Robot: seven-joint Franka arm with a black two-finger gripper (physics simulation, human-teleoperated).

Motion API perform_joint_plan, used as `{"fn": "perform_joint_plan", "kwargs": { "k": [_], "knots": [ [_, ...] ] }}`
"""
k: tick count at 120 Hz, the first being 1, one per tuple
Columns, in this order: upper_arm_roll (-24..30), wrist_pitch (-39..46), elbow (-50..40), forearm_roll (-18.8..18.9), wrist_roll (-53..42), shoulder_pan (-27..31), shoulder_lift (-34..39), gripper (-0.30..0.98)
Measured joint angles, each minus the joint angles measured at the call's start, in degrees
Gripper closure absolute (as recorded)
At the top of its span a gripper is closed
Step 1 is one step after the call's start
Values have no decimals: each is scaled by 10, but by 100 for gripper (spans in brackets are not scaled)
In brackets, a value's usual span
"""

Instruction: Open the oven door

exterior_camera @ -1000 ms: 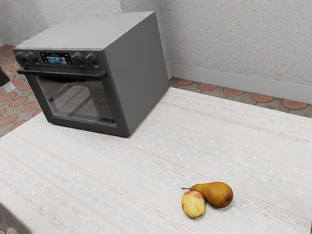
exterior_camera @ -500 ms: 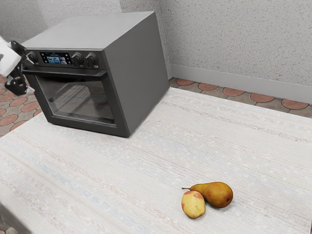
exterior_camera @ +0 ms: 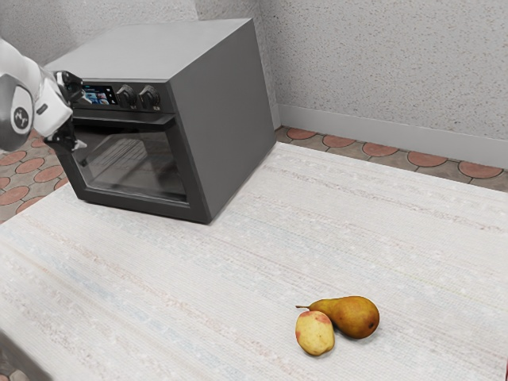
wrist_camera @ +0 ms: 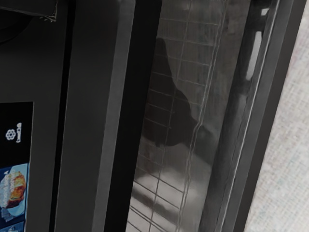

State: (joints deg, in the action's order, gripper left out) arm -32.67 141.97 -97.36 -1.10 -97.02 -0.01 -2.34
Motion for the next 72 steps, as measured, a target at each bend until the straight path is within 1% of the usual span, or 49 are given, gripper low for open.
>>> {"fn": "perform_joint_plan", "kwargs": {
  "k": [24, 72],
  "knots": [
    [4, 19, 3, -4, -34, 1, -13, 0],
    [5, 37, -17, -5, -77, 3, -15, 0]
  ]
}}
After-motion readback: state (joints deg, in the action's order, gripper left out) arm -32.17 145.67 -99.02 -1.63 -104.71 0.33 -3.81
